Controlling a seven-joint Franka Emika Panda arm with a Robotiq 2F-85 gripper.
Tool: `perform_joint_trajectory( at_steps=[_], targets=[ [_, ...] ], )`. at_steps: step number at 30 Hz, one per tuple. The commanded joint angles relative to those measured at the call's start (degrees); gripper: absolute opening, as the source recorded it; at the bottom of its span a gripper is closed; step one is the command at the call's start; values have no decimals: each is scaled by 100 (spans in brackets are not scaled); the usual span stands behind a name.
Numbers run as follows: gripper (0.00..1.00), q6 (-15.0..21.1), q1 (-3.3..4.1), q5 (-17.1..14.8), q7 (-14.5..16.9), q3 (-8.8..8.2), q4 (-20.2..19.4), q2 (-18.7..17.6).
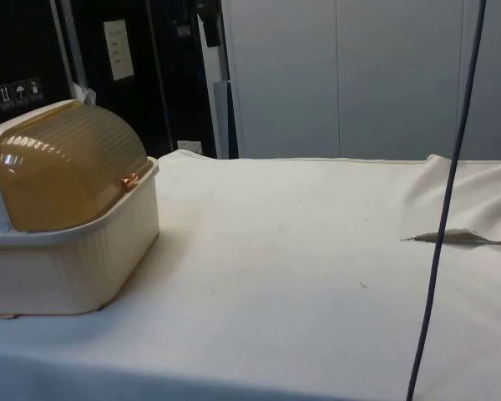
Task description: Open the lid, then close it.
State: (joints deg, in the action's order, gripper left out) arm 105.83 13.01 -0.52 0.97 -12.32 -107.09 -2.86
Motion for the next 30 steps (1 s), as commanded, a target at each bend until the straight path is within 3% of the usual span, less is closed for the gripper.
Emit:
perform_joint_trajectory(
  at_steps=[1, 13, 14, 18, 22, 23, 25, 30],
  targets=[
    [100, 132, 23, 40, -69, 23, -109, 92],
    [100, 756, 52, 160, -332, 246, -550, 286],
    [100, 642, 29, 97, -264, 235, -498, 252],
    [100, 1008, 63, 229, -435, 355, -636, 281],
    [100, 1232, 69, 304, -498, 458, -728, 252],
    [100, 1123, 52, 235, -435, 453, -693, 258],
    [100, 1392, 80, 355, -556, 539, -808, 229],
    [100, 1599, 92, 413, -653, 670, -894, 160]
  ],
)
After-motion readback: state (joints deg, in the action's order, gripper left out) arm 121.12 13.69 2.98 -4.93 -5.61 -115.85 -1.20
